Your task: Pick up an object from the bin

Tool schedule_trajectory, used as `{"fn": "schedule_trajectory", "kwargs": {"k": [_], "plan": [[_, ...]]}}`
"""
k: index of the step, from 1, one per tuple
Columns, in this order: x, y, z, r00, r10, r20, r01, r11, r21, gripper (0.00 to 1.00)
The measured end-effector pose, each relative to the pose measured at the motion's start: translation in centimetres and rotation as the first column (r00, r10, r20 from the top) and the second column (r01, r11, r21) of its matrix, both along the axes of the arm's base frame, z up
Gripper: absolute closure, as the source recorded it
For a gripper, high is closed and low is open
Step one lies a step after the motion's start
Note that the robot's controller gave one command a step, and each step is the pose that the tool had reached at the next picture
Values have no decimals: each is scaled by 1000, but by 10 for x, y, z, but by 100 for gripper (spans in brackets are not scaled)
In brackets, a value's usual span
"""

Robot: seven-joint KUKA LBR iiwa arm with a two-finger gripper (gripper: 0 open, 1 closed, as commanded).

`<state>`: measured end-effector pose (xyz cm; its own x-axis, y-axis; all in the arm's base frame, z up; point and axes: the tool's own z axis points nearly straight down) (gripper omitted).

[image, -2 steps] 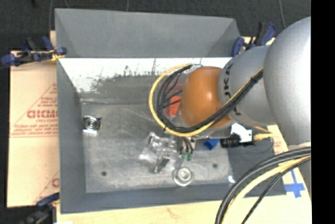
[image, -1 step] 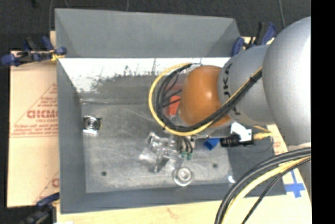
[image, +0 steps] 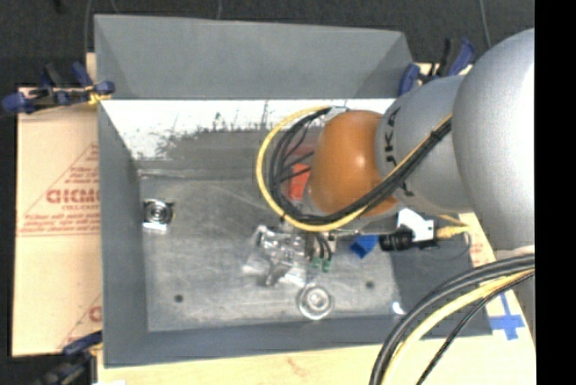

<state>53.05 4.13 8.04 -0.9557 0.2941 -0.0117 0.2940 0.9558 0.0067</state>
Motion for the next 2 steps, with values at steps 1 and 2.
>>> {"fn": "schedule_trajectory", "kwargs": {"k": [1,2], "plan": [[0,0,23,1000,-2,-11,2,1000,-1,100],[1,-1,64,1000,-2,-10,2,1000,-1,100]]}}
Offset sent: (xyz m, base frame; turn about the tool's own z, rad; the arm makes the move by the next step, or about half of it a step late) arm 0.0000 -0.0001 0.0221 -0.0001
